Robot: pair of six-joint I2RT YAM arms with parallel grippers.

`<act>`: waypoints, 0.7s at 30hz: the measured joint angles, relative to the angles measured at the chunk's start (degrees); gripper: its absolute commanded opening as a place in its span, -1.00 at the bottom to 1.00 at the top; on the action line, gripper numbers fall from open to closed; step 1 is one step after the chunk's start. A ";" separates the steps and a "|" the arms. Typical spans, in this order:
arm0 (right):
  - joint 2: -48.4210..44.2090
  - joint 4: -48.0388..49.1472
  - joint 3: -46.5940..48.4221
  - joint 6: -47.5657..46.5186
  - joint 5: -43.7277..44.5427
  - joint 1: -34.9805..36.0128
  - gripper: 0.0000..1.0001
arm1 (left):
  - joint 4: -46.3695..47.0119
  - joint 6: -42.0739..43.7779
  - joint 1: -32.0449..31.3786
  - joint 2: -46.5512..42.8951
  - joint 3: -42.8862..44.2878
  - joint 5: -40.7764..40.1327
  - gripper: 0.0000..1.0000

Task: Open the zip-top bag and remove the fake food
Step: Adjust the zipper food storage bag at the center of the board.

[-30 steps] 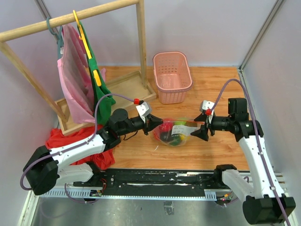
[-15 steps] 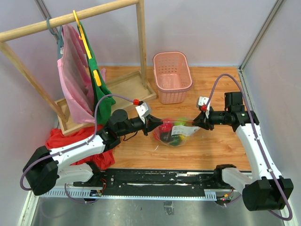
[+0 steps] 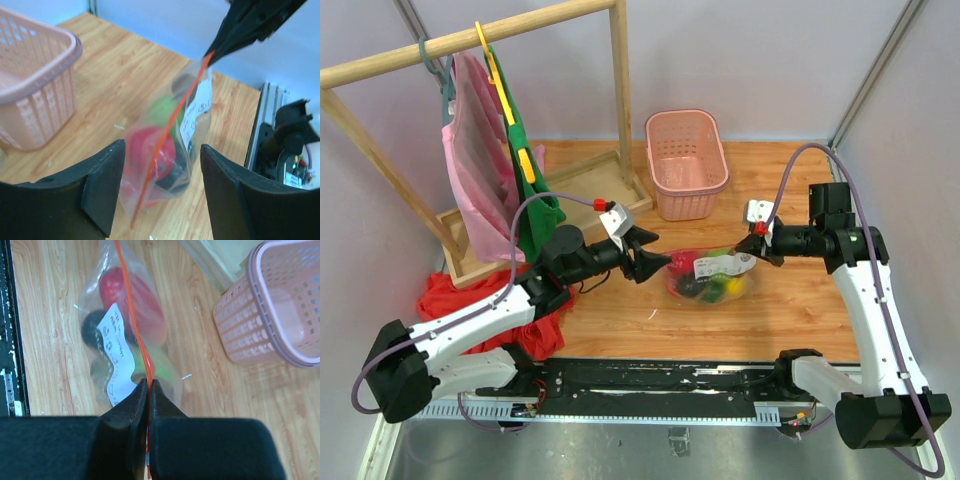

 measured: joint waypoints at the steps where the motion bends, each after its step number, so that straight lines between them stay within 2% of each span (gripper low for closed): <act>1: 0.00 -0.90 1.20 -0.48 -0.52 0.07 -0.99 | -0.79 -0.07 0.00 -0.24 1.25 -0.15 0.34; 6: -0.07 -2.60 2.67 -1.55 -2.05 1.18 -0.99 | -5.09 1.88 -0.33 0.33 10.71 0.28 0.33; 11: 0.50 -2.47 1.95 -1.60 -2.47 2.58 -0.99 | -11.15 10.29 -5.09 7.41 22.36 0.79 0.30; 18: 1.57 -0.66 0.46 -0.70 -3.10 4.46 -0.99 | -17.22 18.05 -9.11 17.90 26.60 0.72 0.24; 21: 1.57 0.22 0.15 -0.15 -3.43 5.05 -0.99 | -19.93 20.24 -10.10 21.20 27.82 -0.17 0.09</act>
